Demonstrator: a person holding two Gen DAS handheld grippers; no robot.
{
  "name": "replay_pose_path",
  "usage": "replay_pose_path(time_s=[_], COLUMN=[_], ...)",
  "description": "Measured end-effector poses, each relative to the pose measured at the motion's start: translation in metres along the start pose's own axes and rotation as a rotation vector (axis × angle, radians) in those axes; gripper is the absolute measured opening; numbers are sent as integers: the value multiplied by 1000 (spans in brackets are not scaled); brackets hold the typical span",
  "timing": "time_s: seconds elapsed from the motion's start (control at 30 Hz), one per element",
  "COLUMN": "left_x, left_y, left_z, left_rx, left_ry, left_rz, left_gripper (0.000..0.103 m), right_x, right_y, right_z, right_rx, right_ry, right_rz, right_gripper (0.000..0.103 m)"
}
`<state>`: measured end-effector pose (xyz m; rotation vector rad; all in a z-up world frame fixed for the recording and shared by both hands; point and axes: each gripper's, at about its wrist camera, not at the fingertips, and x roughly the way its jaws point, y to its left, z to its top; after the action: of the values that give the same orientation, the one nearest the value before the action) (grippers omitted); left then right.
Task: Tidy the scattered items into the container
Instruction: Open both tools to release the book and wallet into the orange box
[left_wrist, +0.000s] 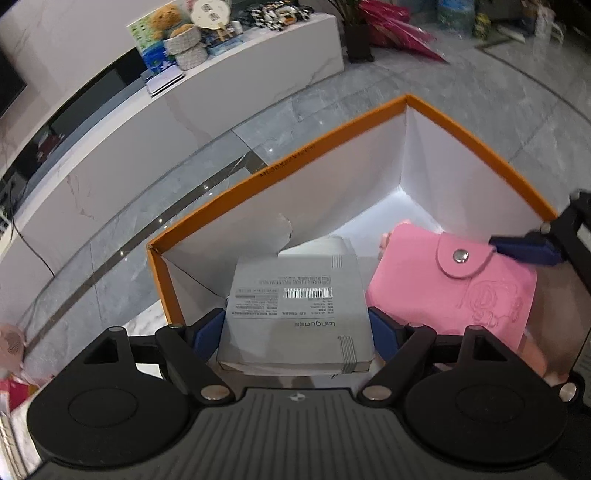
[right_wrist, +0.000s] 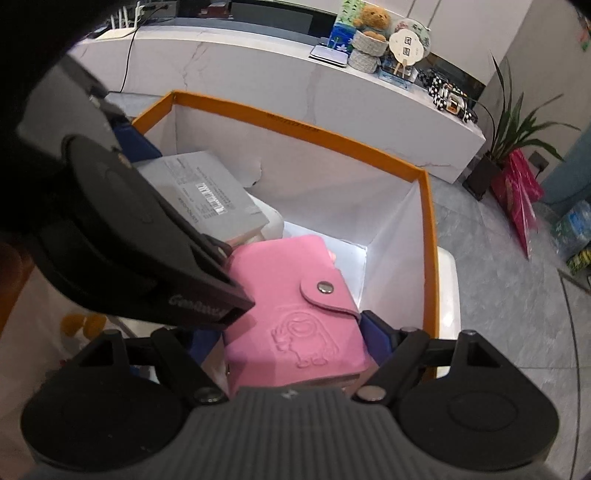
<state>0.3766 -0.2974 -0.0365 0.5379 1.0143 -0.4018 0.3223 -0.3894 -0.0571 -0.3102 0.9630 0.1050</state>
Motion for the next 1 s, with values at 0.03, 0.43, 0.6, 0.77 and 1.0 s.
replay_pose_path(time_s=[0.03,0.43,0.6,0.77,1.0], left_x=[-2,-24,-28,-37,-59], left_y=[0,-6,-4,1,11], left_z=[-1,5,1,-5,-12], left_rx=[2,27,27,22,8], left_ry=[-8,-74,-72,-73,-99], left_rz=[-1,-4,-8,-9,-6], left_gripper=[96,96,96,96,96], right_x=[0,-16,-23,-30,-46], right_y=[0,-8,-6,-3,-1], right_z=[0,0,0,-2,1], right_rx=[-7,3,-3,-6,-16], right_ry=[1,-1,-6,-9,-21], right_rz=[8,1,-3,-8,-25], right_gripper=[83,84,84,84,84])
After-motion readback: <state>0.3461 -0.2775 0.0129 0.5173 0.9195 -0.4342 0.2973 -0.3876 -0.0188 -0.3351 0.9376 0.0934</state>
